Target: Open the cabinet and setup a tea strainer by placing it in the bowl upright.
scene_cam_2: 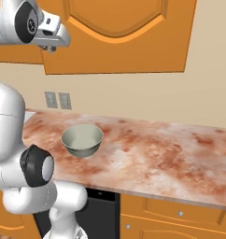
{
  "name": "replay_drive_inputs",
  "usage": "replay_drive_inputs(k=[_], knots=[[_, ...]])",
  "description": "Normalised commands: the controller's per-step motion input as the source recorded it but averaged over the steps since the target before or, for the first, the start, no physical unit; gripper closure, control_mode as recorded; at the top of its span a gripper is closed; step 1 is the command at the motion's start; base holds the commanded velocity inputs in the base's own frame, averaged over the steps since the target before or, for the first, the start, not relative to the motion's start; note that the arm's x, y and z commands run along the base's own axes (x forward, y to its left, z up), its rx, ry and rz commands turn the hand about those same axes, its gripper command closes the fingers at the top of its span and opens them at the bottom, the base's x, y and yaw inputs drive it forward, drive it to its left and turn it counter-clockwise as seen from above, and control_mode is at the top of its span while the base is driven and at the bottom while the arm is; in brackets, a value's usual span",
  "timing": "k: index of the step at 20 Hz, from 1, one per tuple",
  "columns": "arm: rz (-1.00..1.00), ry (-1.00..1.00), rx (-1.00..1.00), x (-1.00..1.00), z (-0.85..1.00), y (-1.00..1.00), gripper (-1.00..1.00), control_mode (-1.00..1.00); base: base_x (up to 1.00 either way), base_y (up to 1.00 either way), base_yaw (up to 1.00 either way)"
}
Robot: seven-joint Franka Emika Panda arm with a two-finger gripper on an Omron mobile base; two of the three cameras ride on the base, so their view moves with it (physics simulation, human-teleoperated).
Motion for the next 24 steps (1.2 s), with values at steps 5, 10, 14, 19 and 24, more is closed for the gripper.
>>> replay_drive_inputs(k=[5,10,14,19,24], knots=[[0.12,-0.23,0.17,-1.0,0.13,-0.49,1.0,-1.0,0.0,0.0,0.0],[0.17,-0.14,0.12,-1.0,0.0,-0.47,1.0,-1.0,0.0,0.0,0.0],[0.1,0.02,-0.05,-0.59,0.0,0.2,1.0,-1.0,0.0,0.0,0.0],[0.02,0.08,-0.19,-0.27,0.06,0.7,-1.0,-1.0,0.0,0.0,0.0],[0.0,0.06,-0.23,-0.07,0.03,0.88,-1.0,-1.0,0.0,0.0,0.0]])
